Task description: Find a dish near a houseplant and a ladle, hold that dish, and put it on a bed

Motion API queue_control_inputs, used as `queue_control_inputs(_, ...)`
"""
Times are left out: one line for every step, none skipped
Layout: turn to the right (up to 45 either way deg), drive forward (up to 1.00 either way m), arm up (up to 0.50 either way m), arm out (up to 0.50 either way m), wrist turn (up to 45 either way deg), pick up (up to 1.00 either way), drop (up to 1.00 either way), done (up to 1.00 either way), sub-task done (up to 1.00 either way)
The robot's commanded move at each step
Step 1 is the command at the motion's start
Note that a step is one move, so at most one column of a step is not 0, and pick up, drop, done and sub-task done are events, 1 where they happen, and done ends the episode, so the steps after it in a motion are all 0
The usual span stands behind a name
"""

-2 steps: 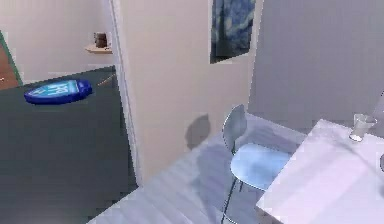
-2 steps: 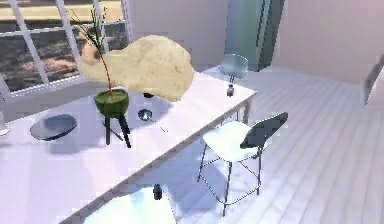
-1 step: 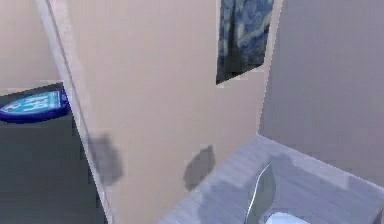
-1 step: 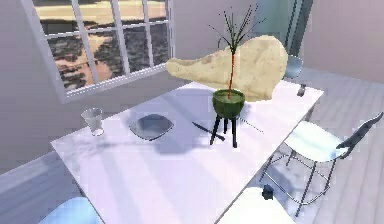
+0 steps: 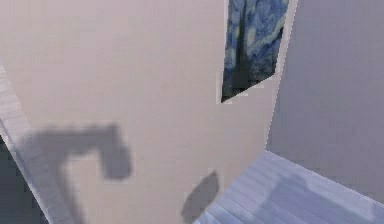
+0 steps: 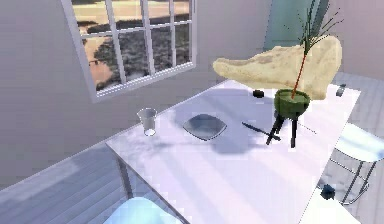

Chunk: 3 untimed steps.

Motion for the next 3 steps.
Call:
queue_control_inputs(0.0, 0.0, 0.5, 0.0, 0.0, 0.0, 0.0, 0.0, 0.0)
queue_control_inputs(0.0, 0.0, 0.38, 0.0, 0.0, 0.0, 0.0, 0.0, 0.0)
queue_control_inputs(0.0, 0.0, 0.0, 0.5, 0.0, 0.0, 0.0, 0.0, 0.0)
